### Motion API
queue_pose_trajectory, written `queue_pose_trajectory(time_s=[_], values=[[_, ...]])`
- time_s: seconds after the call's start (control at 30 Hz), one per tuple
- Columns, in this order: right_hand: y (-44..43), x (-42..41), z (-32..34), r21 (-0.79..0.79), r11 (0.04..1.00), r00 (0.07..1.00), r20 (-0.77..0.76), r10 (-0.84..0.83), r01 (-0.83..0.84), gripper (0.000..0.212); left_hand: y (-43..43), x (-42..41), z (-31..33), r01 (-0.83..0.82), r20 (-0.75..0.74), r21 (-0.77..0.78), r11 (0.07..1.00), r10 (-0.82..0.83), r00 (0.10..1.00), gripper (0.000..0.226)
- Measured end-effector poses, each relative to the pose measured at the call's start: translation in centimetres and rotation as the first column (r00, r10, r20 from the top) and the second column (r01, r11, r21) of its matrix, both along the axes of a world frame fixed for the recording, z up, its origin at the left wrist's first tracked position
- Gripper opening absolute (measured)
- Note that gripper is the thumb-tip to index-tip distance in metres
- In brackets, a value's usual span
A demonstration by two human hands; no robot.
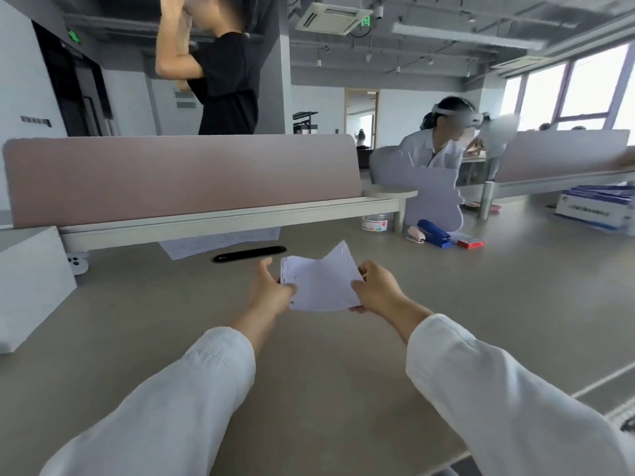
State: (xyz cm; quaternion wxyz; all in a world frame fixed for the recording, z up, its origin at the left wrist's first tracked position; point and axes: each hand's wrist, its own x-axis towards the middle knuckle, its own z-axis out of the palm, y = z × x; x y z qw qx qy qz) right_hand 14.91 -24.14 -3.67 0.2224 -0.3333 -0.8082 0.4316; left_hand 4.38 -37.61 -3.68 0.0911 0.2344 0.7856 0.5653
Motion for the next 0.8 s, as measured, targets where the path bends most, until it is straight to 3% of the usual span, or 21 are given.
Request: queue_pose_trajectory(time_s=[0.1,0.27,0.47,0.63,0.8], values=[[3.5,6.5,1.2,-0.003,0.990,0.989,-0.051,-0.139,0.139,0.015,5.3,3.9,0.8,0.208,-0.050,-0.028,0.978,-0.209,0.977,0.049],[9.6,20.5,0.7,0.070,0.913,0.912,-0.114,-0.393,0.402,0.023,15.1,14.4,1.2,0.504,-0.170,-0.115,0.856,-0.517,0.839,0.014],[12.7,36.9,-2.1,-0.020,0.739,0.732,-0.118,-0.670,0.673,0.022,23.6,30.0,-0.3,0.720,-0.219,-0.258,0.644,-0.765,0.606,0.017],[12.6,49.2,-6.9,-0.119,0.551,0.554,-0.006,-0.832,0.826,0.017,28.0,42.7,-5.4,0.861,-0.028,-0.288,0.420,-0.902,0.431,0.019],[12.3,56.7,-14.6,-0.286,0.368,0.430,0.194,-0.882,0.885,0.022,29.4,51.0,-13.1,0.894,0.236,-0.386,0.229,-0.912,0.336,0.015]])
